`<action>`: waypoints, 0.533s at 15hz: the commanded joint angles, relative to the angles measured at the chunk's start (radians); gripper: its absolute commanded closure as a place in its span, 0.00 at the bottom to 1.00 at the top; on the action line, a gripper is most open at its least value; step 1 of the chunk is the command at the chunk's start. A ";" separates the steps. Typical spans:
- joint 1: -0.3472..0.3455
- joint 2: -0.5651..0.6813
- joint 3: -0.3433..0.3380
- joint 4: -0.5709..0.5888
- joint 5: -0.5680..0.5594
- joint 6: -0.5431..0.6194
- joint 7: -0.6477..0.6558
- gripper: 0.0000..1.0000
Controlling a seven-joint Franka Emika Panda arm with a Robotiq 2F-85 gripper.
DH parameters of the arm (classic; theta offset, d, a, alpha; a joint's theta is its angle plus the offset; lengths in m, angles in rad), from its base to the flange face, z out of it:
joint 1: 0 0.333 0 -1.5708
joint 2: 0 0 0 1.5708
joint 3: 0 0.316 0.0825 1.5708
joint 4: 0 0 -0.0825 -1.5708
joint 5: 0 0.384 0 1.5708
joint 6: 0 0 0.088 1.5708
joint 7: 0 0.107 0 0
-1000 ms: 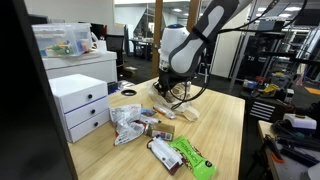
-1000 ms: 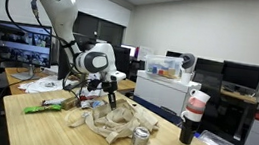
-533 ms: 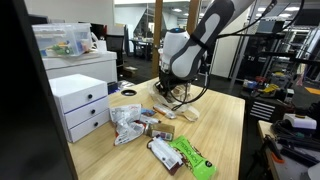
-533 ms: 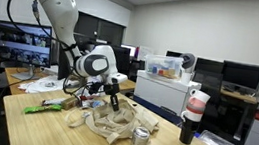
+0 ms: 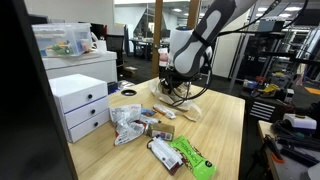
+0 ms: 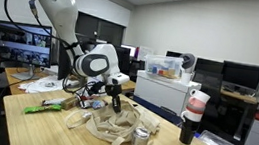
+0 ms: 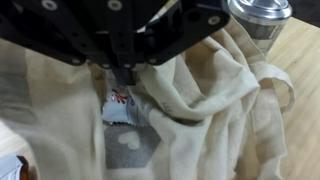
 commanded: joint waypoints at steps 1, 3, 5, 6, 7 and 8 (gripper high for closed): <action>-0.019 -0.068 0.010 -0.073 0.061 0.020 -0.008 1.00; -0.023 -0.078 0.006 -0.083 0.083 0.017 -0.004 1.00; -0.031 -0.084 0.000 -0.087 0.103 0.013 0.003 1.00; -0.033 -0.084 -0.006 -0.087 0.110 0.015 0.008 1.00; -0.039 -0.086 -0.009 -0.088 0.120 0.012 0.010 1.00; -0.045 -0.083 -0.015 -0.088 0.132 0.013 0.017 1.00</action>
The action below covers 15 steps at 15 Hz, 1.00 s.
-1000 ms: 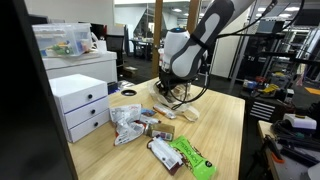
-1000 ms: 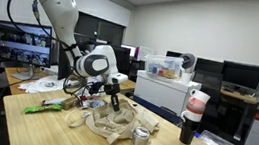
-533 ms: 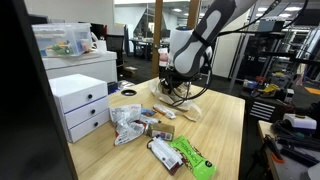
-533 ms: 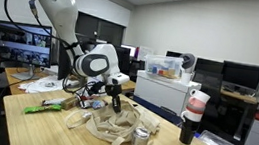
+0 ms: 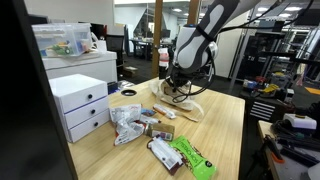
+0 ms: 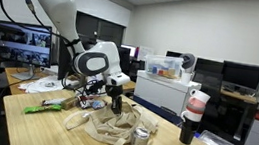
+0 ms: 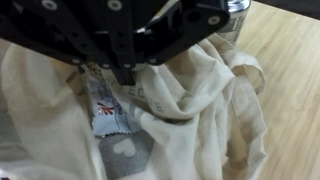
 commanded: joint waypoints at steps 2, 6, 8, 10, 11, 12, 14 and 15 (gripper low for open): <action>-0.026 -0.031 -0.020 -0.038 0.049 0.011 0.028 1.00; -0.044 -0.015 -0.047 -0.031 0.072 -0.002 0.069 1.00; -0.048 -0.007 -0.057 -0.030 0.073 -0.007 0.097 1.00; -0.051 -0.005 -0.061 -0.031 0.072 -0.010 0.118 1.00; -0.053 -0.009 -0.058 -0.033 0.073 -0.009 0.124 1.00; -0.054 -0.013 -0.056 -0.035 0.072 -0.008 0.128 1.00; -0.052 -0.033 -0.044 -0.043 0.070 0.001 0.128 1.00; -0.051 -0.040 -0.038 -0.046 0.070 0.003 0.125 1.00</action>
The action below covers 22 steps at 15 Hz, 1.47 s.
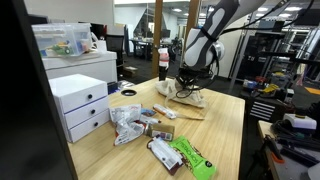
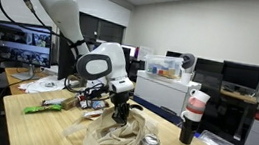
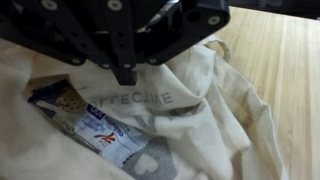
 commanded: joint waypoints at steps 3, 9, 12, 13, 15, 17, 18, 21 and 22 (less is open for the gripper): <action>0.004 -0.078 0.036 -0.046 0.013 0.007 -0.003 1.00; 0.007 -0.136 0.074 -0.046 0.004 -0.010 -0.013 1.00; -0.003 -0.130 0.107 -0.031 0.011 -0.049 -0.019 1.00; -0.006 -0.120 0.116 -0.026 0.009 -0.066 -0.019 1.00; -0.007 -0.109 0.129 -0.019 0.002 -0.109 -0.016 1.00; -0.008 -0.097 0.137 -0.012 -0.006 -0.160 -0.009 1.00; -0.010 -0.095 0.138 -0.012 -0.012 -0.186 -0.004 1.00; -0.017 -0.109 0.134 -0.018 -0.013 -0.197 -0.002 1.00; -0.020 -0.112 0.133 -0.021 -0.013 -0.198 -0.002 1.00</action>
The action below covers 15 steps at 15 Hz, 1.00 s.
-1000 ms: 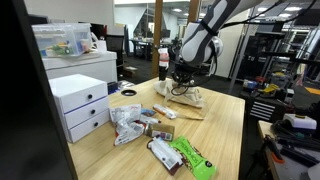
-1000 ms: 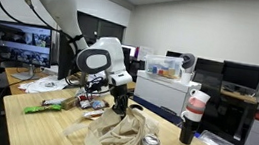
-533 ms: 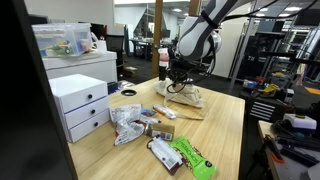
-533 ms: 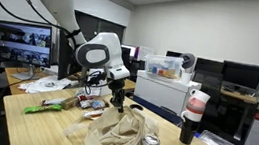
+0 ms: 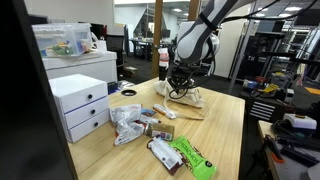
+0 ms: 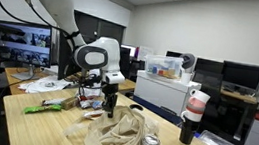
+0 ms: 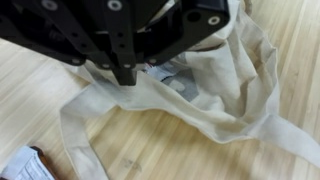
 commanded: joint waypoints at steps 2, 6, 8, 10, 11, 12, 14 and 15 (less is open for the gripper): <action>-0.024 -0.024 0.000 -0.017 -0.018 -0.023 0.003 1.00; -0.035 0.027 0.001 0.013 -0.018 -0.066 0.014 1.00; -0.037 0.055 -0.001 0.026 -0.021 -0.086 0.019 1.00; -0.036 0.080 -0.007 0.036 -0.024 -0.090 0.027 1.00; -0.035 0.090 -0.013 0.040 -0.024 -0.080 0.033 1.00; -0.032 0.098 -0.019 0.043 -0.024 -0.072 0.039 1.00; -0.028 0.113 -0.031 0.055 -0.021 -0.060 0.058 1.00; -0.026 0.119 -0.037 0.061 -0.021 -0.060 0.071 1.00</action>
